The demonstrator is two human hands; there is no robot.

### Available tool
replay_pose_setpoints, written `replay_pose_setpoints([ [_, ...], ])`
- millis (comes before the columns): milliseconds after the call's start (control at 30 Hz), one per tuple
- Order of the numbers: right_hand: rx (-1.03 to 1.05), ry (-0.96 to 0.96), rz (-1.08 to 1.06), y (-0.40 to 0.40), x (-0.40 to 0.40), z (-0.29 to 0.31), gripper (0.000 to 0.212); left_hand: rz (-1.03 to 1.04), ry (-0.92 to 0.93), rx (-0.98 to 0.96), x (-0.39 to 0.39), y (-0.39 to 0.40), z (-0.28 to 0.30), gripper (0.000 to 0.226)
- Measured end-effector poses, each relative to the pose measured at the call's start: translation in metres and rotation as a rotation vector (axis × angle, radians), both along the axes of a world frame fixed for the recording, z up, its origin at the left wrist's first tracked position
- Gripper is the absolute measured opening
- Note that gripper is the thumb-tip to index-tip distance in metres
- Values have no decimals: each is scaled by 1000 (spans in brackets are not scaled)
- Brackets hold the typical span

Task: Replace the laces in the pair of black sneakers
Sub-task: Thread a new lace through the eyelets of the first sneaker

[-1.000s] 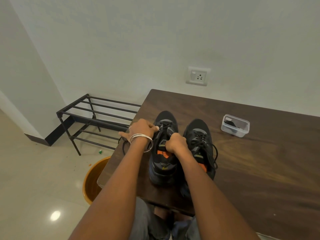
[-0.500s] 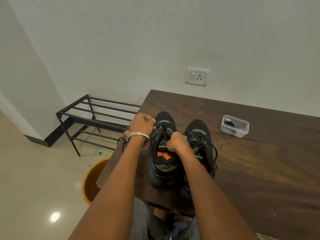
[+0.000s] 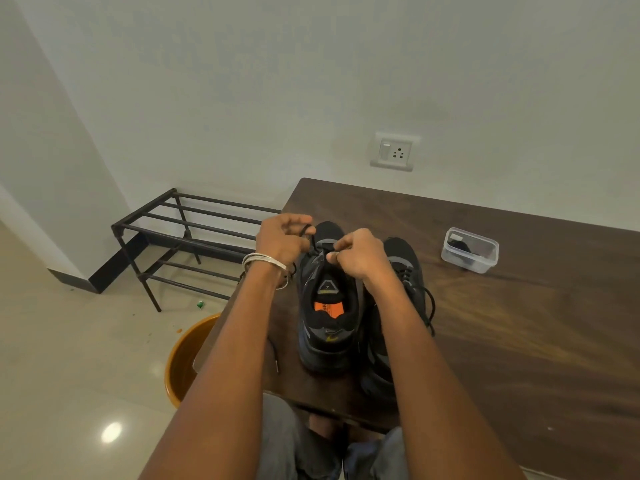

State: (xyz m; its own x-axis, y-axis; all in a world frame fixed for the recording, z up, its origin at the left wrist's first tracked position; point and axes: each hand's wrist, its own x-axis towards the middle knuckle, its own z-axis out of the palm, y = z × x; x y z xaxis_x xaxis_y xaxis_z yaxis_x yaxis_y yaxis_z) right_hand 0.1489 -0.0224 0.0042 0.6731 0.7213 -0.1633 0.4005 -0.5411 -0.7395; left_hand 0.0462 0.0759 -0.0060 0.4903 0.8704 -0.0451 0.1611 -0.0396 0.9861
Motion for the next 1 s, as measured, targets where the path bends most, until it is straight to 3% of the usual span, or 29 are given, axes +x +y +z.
replay_pose_setpoints([
  [133, -51, -47, 124, 2, -8, -1, 24, -71, -33, -58, -4, 2, 1, 51],
  [233, -90, -57, 111, 2, -6, -2, 22, -32, -125, -122, -9, 6, 4, 36],
  [400, -90, -45, 97, 0, -4, -1, 21, 146, -437, -227, -17, 5, 20, 26],
  [500, -98, -43, 89, 1, -3, -2, 19, 108, -558, -314, -19, 1, 29, 24],
  [567, 8, -43, 45, 3, -5, 2, 15, 19, -643, -427, -17, -3, 33, 24],
  [667, 372, 307, -19, 4, -10, 17, 15, -115, -760, -602, -8, -11, 36, 32],
  [767, 384, 634, 95, -1, -13, 27, 28, -147, -873, -732, -2, -12, 37, 58],
  [867, 277, 669, 140, -9, -4, 31, 35, -74, -921, -745, -1, -6, 32, 46],
  [1000, 414, 614, -53, -20, 18, 34, 20, 62, -878, -715, -5, 2, 20, 31],
])
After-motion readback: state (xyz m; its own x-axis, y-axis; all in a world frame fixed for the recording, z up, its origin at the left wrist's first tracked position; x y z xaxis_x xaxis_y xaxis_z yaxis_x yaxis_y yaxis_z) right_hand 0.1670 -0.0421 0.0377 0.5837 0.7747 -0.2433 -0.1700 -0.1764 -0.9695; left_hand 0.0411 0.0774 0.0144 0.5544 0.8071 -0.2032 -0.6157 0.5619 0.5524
